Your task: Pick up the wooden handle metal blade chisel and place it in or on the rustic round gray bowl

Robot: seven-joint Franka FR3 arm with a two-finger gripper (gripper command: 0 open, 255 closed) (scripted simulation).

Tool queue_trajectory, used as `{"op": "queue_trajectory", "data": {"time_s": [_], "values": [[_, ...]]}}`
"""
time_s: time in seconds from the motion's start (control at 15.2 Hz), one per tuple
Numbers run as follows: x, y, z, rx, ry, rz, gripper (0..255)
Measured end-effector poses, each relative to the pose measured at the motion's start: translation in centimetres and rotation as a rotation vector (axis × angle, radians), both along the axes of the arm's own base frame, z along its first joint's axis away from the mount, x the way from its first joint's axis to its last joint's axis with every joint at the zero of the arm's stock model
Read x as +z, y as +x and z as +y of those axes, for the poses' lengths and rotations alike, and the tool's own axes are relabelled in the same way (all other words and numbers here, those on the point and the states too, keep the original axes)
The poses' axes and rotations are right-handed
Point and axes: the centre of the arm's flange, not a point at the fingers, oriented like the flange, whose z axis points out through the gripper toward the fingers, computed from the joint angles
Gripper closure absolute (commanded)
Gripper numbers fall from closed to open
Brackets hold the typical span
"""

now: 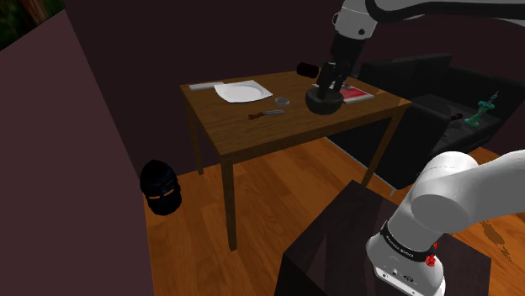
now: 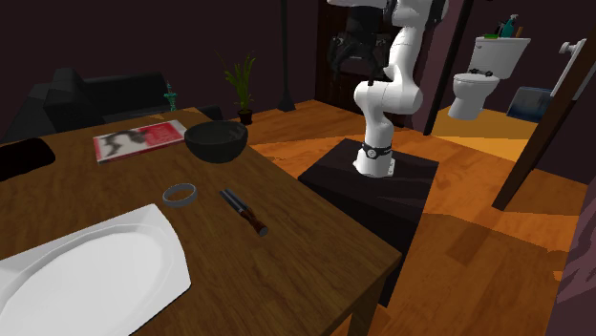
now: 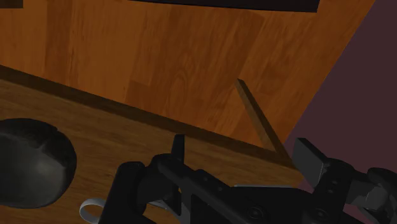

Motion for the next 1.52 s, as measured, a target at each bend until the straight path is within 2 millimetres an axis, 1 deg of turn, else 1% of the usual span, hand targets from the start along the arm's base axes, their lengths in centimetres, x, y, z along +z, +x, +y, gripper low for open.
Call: {"op": "queue_trajectory", "data": {"time_s": [0.07,0.13,0.26,0.4,0.59,0.73,0.92,0.99,1.12,1.52], "values": [[0.0,0.0,0.0,0.0,0.0,0.0,0],[-0.3,0.3,-0.5,0.017,-0.001,0.0,0],[-1.5,1.8,-2.0,0.078,-0.004,0.002,0],[-2.4,3.4,-4.0,0.152,-0.009,0.002,0],[-4.2,5.7,-6.2,0.269,-0.015,0.003,0],[-5.3,7.9,-7.5,0.348,-0.02,0.003,0],[-7.1,10.5,-8.9,0.466,-0.026,0.004,0],[-7.8,11.5,-9.7,0.504,-0.029,0.004,0],[-9.1,14.1,-10.8,0.584,-0.034,0.004,0],[-12.5,21.1,-12.7,0.819,-0.051,0.006,0]]}}
